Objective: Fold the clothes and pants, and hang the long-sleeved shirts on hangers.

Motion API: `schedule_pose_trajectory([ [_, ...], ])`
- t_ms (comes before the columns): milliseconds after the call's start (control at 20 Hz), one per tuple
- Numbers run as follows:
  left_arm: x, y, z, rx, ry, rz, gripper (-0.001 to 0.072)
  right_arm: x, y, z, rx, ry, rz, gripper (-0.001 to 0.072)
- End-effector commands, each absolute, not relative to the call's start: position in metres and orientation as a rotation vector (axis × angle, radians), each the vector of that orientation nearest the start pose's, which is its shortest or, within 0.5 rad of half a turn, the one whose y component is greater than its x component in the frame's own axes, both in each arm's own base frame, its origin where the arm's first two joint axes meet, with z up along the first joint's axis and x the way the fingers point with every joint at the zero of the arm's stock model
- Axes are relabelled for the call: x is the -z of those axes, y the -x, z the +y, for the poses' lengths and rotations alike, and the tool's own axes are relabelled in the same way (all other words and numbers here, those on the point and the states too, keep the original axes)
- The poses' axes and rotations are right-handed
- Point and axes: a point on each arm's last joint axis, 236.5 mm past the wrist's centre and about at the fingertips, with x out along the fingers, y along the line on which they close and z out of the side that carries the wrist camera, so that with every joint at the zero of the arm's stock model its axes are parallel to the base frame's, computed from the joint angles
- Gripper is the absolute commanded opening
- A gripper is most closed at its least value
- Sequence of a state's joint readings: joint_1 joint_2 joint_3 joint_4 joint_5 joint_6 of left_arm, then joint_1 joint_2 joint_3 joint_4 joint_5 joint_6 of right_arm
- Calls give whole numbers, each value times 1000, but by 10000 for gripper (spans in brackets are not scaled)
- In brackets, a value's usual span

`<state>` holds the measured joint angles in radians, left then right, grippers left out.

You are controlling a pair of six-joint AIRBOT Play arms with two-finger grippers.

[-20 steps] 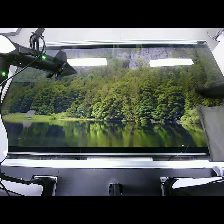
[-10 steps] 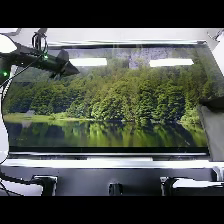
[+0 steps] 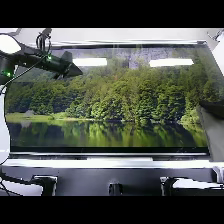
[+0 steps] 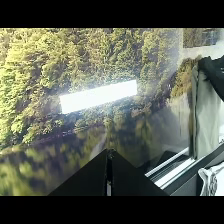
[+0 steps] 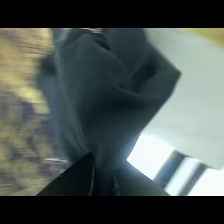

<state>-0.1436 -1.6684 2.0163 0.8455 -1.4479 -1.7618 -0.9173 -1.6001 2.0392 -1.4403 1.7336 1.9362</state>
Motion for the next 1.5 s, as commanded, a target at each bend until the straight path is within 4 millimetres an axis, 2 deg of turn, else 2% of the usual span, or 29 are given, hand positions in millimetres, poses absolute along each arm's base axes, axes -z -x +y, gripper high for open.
schedule_pose_trajectory([
  [0, -180, -459, -224, 620, 564, 1169, 17, -123, -247, -334, 981, -856, 1213, 32],
  [100, -178, -460, -224, 619, 565, 1172, 17, -99, -241, -325, 970, -887, 1292, 32],
  [200, -177, -460, -224, 622, 558, 1171, 17, -76, -228, -325, 996, -874, 1360, 32],
  [500, -177, -461, -224, 623, 557, 1170, 17, -34, -199, -329, 1082, -826, 1479, 33],
  [600, -177, -461, -224, 627, 550, 1168, 16, -25, -196, -330, 1086, -816, 1491, 40],
  [700, -177, -461, -224, 636, 537, 1162, 17, -21, -195, -328, 1084, -820, 1501, 204],
  [750, -177, -461, -224, 636, 537, 1161, 17, -22, -193, -327, 1086, -821, 1508, 307],
  [800, -176, -462, -223, 630, 536, 1156, 17, -23, -191, -324, 1085, -827, 1522, 445],
  [850, -175, -464, -220, 618, 529, 1154, 17, -23, -189, -321, 1083, -835, 1539, 524],
  [900, -172, -466, -216, 600, 517, 1153, 17, -25, -186, -318, 1075, -835, 1554, 547],
  [1000, -168, -471, -205, 567, 503, 1148, 17, -34, -190, -316, 1048, -820, 1526, 536],
  [1050, -168, -474, -197, 561, 494, 1138, 17, -42, -204, -315, 994, -817, 1457, 453],
  [1100, -167, -478, -185, 540, 482, 1126, 16, -53, -231, -308, 882, -826, 1355, 378],
  [1150, -164, -483, -170, 506, 463, 1115, 16, -67, -267, -296, 743, -841, 1236, 314],
  [1250, -159, -493, -131, 418, 397, 1087, 16, -111, -342, -258, 461, -793, 1012, 110],
  [1300, -159, -497, -111, 377, 356, 1070, 16, -132, -374, -228, 335, -734, 943, 49],
  [1350, -160, -498, -94, 351, 312, 1052, 16, -146, -398, -196, 226, -673, 912, 34],
  [1450, -165, -500, -61, 300, 220, 1018, 15, -159, -428, -115, 13, -519, 927, 34],
])
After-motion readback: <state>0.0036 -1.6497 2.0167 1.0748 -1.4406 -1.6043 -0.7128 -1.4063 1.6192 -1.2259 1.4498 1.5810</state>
